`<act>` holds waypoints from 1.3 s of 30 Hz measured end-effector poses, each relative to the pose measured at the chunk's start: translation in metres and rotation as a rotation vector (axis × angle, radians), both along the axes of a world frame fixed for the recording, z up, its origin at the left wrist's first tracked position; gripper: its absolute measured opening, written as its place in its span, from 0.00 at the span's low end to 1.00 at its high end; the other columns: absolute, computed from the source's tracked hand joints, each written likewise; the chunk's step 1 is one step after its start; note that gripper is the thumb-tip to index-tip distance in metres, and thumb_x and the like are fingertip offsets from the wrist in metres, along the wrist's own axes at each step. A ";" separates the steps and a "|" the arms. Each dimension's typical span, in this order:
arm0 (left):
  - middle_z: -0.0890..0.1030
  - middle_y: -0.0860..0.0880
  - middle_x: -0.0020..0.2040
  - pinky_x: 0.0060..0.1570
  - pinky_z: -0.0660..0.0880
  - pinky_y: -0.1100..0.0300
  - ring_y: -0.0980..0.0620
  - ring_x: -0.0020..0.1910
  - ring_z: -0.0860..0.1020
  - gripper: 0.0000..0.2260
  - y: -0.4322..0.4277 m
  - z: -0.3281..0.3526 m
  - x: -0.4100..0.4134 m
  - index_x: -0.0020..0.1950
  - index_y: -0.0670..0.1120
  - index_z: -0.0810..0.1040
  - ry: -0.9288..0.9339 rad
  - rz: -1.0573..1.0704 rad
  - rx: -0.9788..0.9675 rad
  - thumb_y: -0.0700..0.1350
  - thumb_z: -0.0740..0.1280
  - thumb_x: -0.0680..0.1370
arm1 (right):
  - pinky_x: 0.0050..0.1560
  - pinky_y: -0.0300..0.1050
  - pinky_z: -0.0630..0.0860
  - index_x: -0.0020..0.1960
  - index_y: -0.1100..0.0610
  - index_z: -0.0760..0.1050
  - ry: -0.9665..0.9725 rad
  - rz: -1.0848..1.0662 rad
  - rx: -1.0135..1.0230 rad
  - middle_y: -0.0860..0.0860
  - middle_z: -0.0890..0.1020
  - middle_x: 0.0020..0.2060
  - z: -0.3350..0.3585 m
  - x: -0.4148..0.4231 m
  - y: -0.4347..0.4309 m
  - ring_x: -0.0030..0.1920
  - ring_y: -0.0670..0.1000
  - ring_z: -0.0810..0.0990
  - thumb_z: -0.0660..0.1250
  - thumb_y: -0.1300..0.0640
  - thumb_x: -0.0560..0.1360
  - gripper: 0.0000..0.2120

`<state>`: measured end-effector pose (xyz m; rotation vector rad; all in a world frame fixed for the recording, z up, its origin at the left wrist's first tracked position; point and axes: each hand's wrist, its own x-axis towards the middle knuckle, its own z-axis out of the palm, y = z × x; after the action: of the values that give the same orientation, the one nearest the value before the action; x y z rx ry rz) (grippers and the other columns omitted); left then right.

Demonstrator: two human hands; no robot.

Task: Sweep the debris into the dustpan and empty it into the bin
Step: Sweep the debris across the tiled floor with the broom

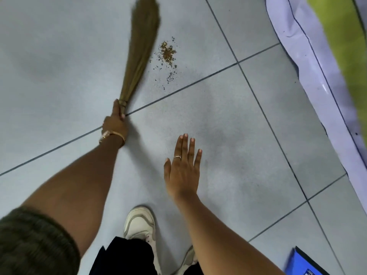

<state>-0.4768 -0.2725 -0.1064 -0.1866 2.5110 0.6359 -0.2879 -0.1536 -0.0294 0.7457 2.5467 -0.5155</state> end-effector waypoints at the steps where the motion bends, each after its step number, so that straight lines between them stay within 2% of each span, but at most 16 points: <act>1: 0.74 0.29 0.60 0.61 0.71 0.40 0.30 0.58 0.74 0.24 0.000 0.002 0.011 0.76 0.59 0.52 -0.008 -0.039 0.000 0.48 0.54 0.82 | 0.79 0.58 0.41 0.78 0.59 0.35 0.011 0.013 0.007 0.54 0.38 0.79 0.004 -0.002 0.000 0.78 0.55 0.36 0.48 0.48 0.82 0.32; 7: 0.74 0.32 0.54 0.54 0.73 0.42 0.32 0.52 0.76 0.25 -0.015 0.020 0.080 0.76 0.61 0.51 -0.050 -0.119 -0.032 0.45 0.53 0.82 | 0.80 0.57 0.41 0.76 0.58 0.33 0.046 0.050 0.041 0.53 0.39 0.79 0.036 -0.007 0.007 0.79 0.55 0.37 0.49 0.48 0.82 0.33; 11: 0.75 0.35 0.48 0.48 0.76 0.43 0.35 0.45 0.77 0.24 -0.028 0.047 0.110 0.76 0.58 0.53 0.047 -0.047 0.088 0.43 0.55 0.82 | 0.80 0.56 0.42 0.77 0.58 0.34 0.056 0.059 0.056 0.54 0.40 0.79 0.059 -0.001 0.014 0.79 0.55 0.38 0.50 0.47 0.82 0.33; 16: 0.76 0.33 0.52 0.51 0.74 0.42 0.33 0.50 0.76 0.24 -0.048 0.084 0.134 0.77 0.48 0.57 0.168 0.078 0.147 0.39 0.57 0.81 | 0.80 0.56 0.41 0.78 0.58 0.35 0.051 0.034 0.034 0.54 0.40 0.79 0.079 0.018 0.009 0.79 0.55 0.37 0.49 0.47 0.82 0.33; 19: 0.77 0.32 0.52 0.51 0.73 0.44 0.33 0.50 0.77 0.23 -0.062 0.092 0.147 0.76 0.47 0.61 0.189 0.089 0.129 0.39 0.58 0.81 | 0.79 0.56 0.39 0.77 0.58 0.34 0.039 0.006 0.002 0.53 0.39 0.79 0.080 0.034 0.000 0.79 0.55 0.36 0.48 0.48 0.82 0.33; 21: 0.78 0.33 0.51 0.52 0.74 0.42 0.33 0.50 0.77 0.22 -0.069 0.088 0.156 0.75 0.47 0.63 0.160 0.049 0.089 0.40 0.58 0.81 | 0.79 0.56 0.39 0.77 0.58 0.33 0.025 -0.008 -0.012 0.54 0.39 0.79 0.077 0.045 -0.006 0.79 0.55 0.37 0.49 0.47 0.82 0.33; 24: 0.78 0.32 0.46 0.50 0.74 0.42 0.32 0.47 0.77 0.21 -0.082 0.074 0.165 0.73 0.47 0.67 0.075 -0.124 0.000 0.38 0.60 0.80 | 0.79 0.56 0.39 0.78 0.58 0.35 -0.003 -0.005 -0.040 0.53 0.39 0.79 0.070 0.063 -0.014 0.79 0.55 0.37 0.49 0.48 0.82 0.33; 26: 0.78 0.31 0.46 0.50 0.72 0.43 0.31 0.47 0.76 0.21 -0.100 0.064 0.158 0.71 0.45 0.70 0.014 -0.250 -0.106 0.35 0.61 0.78 | 0.78 0.55 0.37 0.78 0.58 0.36 -0.022 0.019 -0.061 0.53 0.40 0.79 0.063 0.076 -0.015 0.79 0.55 0.37 0.49 0.48 0.82 0.33; 28: 0.78 0.30 0.45 0.49 0.72 0.42 0.30 0.45 0.76 0.20 -0.120 0.056 0.140 0.68 0.43 0.73 0.033 -0.368 -0.208 0.33 0.61 0.77 | 0.77 0.55 0.36 0.78 0.59 0.37 -0.027 0.044 -0.058 0.54 0.41 0.79 0.052 0.086 -0.013 0.79 0.55 0.38 0.50 0.48 0.81 0.33; 30: 0.78 0.28 0.41 0.46 0.74 0.40 0.30 0.40 0.77 0.20 -0.139 0.050 0.114 0.65 0.40 0.77 0.102 -0.495 -0.230 0.35 0.58 0.74 | 0.76 0.54 0.35 0.78 0.59 0.38 -0.050 0.092 -0.060 0.54 0.42 0.79 0.038 0.092 -0.008 0.79 0.56 0.39 0.50 0.48 0.81 0.33; 32: 0.78 0.28 0.40 0.45 0.74 0.39 0.29 0.39 0.77 0.22 -0.153 0.041 0.082 0.65 0.40 0.76 0.128 -0.600 -0.238 0.36 0.56 0.73 | 0.77 0.55 0.36 0.78 0.59 0.39 -0.078 0.146 -0.070 0.54 0.42 0.79 0.022 0.096 -0.003 0.79 0.55 0.40 0.51 0.49 0.81 0.33; 36: 0.76 0.27 0.45 0.50 0.72 0.40 0.27 0.45 0.76 0.22 -0.154 0.019 0.019 0.71 0.44 0.70 0.134 -0.628 -0.292 0.34 0.62 0.77 | 0.78 0.56 0.40 0.78 0.60 0.41 -0.080 0.176 -0.077 0.55 0.45 0.79 -0.006 0.083 0.000 0.79 0.56 0.42 0.53 0.52 0.80 0.33; 39: 0.75 0.27 0.50 0.55 0.70 0.40 0.28 0.51 0.74 0.23 -0.131 0.006 -0.007 0.73 0.49 0.67 0.118 -0.582 -0.273 0.36 0.61 0.79 | 0.78 0.56 0.40 0.78 0.60 0.41 -0.024 0.156 -0.093 0.55 0.45 0.79 -0.017 0.059 -0.012 0.79 0.56 0.41 0.53 0.53 0.80 0.33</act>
<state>-0.4834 -0.4038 -0.1008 0.4830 2.5716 0.0689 -0.2287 -0.1656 -0.0464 0.5121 2.5135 -0.5649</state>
